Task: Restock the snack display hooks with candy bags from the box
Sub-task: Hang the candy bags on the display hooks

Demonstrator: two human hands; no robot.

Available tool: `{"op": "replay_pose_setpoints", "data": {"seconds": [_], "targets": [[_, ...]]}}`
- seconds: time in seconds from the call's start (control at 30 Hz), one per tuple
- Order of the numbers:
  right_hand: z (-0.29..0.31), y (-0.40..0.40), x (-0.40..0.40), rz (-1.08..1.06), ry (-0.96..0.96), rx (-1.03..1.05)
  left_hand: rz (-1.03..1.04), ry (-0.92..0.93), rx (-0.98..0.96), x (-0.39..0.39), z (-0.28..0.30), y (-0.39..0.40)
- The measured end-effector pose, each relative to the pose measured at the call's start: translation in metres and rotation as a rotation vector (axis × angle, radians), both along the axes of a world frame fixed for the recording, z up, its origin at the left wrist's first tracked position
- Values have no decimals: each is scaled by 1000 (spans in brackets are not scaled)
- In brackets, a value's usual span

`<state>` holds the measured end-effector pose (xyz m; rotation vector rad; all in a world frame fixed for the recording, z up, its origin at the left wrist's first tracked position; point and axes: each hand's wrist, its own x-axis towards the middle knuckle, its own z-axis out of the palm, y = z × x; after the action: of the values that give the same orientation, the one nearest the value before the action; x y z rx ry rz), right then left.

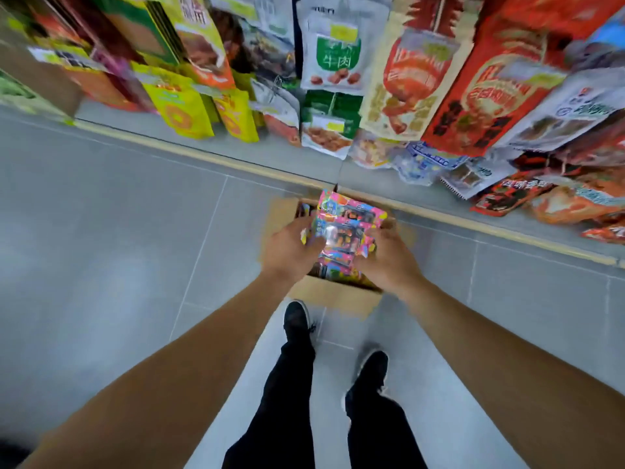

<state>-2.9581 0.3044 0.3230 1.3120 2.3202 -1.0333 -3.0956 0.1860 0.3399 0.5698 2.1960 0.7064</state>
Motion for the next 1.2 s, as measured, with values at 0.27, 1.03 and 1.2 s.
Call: {"op": "replay_pose_setpoints", "data": {"seconds": [0.27,1.03,1.2], "targets": [[-141,16,-25,-9,-127,-109,161,-217,-98,-4,-137,7],[-504,129,-59,206,-133,201,925,-954,-149,25,-548,91],[-523,119,-46,174,-188,194,1041,-1029,-62,33,-563,90]]}}
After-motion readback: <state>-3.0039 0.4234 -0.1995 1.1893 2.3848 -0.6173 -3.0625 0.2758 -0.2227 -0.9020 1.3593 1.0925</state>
